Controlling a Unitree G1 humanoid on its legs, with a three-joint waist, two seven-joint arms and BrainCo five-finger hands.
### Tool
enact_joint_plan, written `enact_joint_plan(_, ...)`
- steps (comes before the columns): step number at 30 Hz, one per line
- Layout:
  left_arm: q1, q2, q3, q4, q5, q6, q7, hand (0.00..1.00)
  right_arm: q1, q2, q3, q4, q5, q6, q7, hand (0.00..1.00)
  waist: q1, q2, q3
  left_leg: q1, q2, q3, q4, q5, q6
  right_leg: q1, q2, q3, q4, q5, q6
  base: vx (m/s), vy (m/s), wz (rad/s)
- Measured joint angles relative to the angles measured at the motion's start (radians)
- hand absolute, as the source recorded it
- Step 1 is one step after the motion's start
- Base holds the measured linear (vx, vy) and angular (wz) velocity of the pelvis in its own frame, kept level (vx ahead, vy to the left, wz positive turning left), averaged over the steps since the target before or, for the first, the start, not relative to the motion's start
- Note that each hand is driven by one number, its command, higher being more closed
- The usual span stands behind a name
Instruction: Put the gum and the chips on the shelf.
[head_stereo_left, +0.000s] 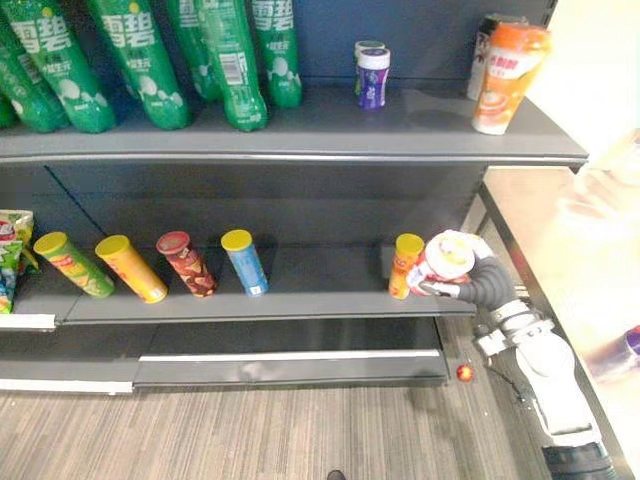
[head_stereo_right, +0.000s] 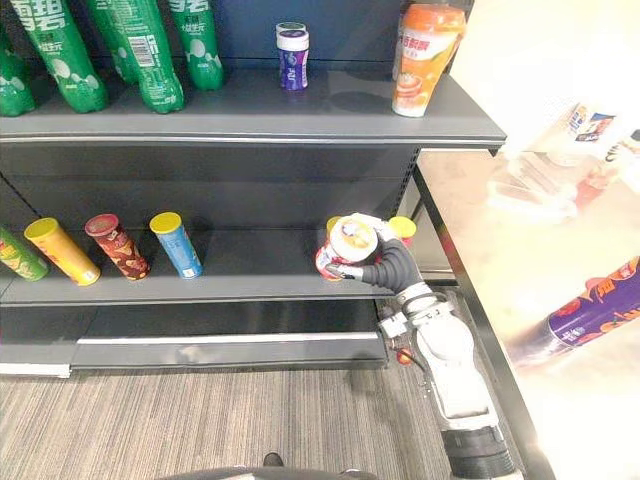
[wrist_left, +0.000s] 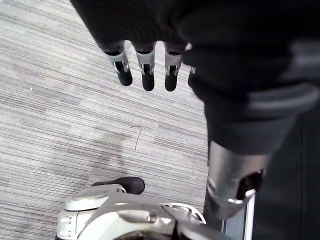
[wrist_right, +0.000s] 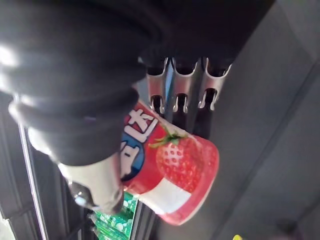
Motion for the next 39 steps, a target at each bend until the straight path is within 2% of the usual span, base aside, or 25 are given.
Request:
enact_joint_plan(3,-0.003,0.007,-0.013,0.000,0.007,0.000,-0.018,0.00,-0.067,-0.006,0.021,0.015,0.000,0.036,0.000,1.00,-0.001,-0.001,0.000,-0.001,0.004,0.010,0.000,0.000,0.000,0.000,0.005,0.014,-0.009,0.010,-0.005,-0.01,-0.010,-0.11)
enact_joint_plan(16,-0.023,0.035,-0.048,0.000,0.031,0.012,-0.044,0.00,-0.349,-0.082,0.062,0.021,0.050,0.118,-0.002,1.00,0.004,-0.007,0.004,-0.007,0.019,0.020,0.000,0.006,-0.005,-0.012,0.017,0.021,-0.008,0.020,-0.015,-0.03,-0.007,-0.03)
enact_joint_plan(23,-0.029,0.041,-0.053,0.000,0.031,0.018,-0.045,0.00,-0.496,-0.110,0.078,0.107,0.101,0.196,-0.005,1.00,0.006,-0.012,0.003,-0.008,0.017,-0.006,0.000,0.013,-0.002,0.002,0.016,-0.010,-0.013,0.020,-0.015,0.01,0.001,0.12)
enact_joint_plan(27,-0.037,0.042,-0.055,-0.001,0.031,0.023,-0.045,0.00,-0.574,-0.115,0.108,0.182,0.117,0.229,-0.016,1.00,0.018,-0.015,0.001,-0.015,0.017,-0.027,0.000,0.024,0.001,0.009,0.019,-0.025,-0.027,0.024,-0.019,0.02,-0.011,0.12)
enact_joint_plan(33,-0.039,0.040,-0.056,-0.007,0.030,0.025,-0.044,0.00,-0.705,-0.116,0.122,0.373,0.115,0.236,-0.029,1.00,0.037,-0.016,0.001,-0.024,0.015,-0.067,0.000,0.037,-0.001,0.023,0.021,-0.071,-0.039,0.024,-0.019,0.00,-0.011,0.23)
enact_joint_plan(39,-0.039,0.039,-0.057,-0.023,0.030,0.045,-0.044,0.00,-0.778,-0.116,0.144,0.463,0.108,0.243,-0.027,1.00,0.060,-0.016,0.001,-0.039,0.014,-0.115,0.000,0.054,-0.002,0.029,0.024,-0.117,-0.041,0.022,-0.022,-0.02,-0.012,0.23)
